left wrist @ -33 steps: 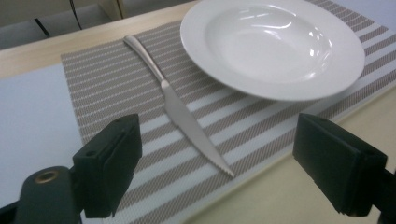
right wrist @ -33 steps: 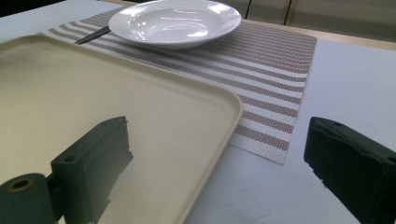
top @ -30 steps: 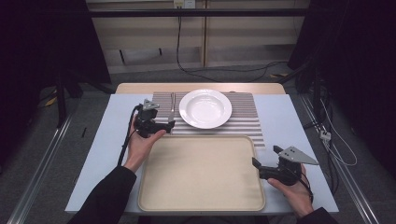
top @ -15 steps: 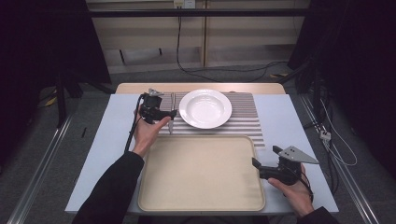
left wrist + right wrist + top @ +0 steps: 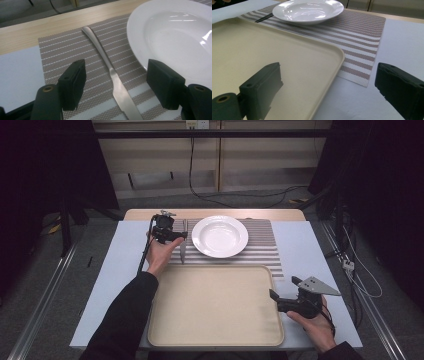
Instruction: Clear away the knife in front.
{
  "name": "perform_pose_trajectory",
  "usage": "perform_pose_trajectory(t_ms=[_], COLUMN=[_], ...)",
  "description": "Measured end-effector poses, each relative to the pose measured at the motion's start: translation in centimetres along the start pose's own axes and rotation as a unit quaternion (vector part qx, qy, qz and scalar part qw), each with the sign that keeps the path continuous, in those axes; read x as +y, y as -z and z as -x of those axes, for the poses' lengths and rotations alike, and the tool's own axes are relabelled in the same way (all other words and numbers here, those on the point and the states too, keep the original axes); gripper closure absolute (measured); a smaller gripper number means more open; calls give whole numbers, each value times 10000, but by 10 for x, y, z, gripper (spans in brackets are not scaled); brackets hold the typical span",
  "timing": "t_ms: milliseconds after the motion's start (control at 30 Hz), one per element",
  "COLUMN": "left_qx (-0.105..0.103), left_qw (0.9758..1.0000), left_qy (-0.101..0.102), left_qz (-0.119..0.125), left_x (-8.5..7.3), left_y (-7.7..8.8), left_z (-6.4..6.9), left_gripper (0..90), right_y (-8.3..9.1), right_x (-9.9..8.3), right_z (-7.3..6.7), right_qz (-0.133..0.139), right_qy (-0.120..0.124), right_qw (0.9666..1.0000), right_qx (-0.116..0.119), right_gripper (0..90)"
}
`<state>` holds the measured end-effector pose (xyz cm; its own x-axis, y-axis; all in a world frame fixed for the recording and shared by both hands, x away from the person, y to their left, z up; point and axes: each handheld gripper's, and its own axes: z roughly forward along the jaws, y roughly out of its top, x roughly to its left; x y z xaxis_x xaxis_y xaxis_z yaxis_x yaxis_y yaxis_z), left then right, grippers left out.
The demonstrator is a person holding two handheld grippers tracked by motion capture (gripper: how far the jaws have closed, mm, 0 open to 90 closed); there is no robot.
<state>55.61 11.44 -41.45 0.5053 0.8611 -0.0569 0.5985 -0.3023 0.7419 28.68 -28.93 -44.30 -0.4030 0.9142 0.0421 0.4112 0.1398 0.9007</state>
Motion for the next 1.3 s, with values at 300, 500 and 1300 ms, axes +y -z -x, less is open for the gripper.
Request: perform_pose_trajectory(t_ms=[300, 500, 1300], left_qx=[94, 232, 259], left_qw=[9998, 9992, 9951], left_qy=[120, 77, 354], left_qz=[-148, -305, -890], left_x=[6, 6, 13], left_y=[-32, -51, -69], left_z=[-5, -4, -4], left_gripper=[459, 615, 769], right_y=[0, 0, 0], right_x=[0, 0, -1], right_z=[0, 0, -1], right_qz=[-17, -11, -61], right_qy=[-4, -18, 5], right_qw=[10000, 10000, 9999], right_qx=[25, 33, 101], right_gripper=[75, 75, 75])
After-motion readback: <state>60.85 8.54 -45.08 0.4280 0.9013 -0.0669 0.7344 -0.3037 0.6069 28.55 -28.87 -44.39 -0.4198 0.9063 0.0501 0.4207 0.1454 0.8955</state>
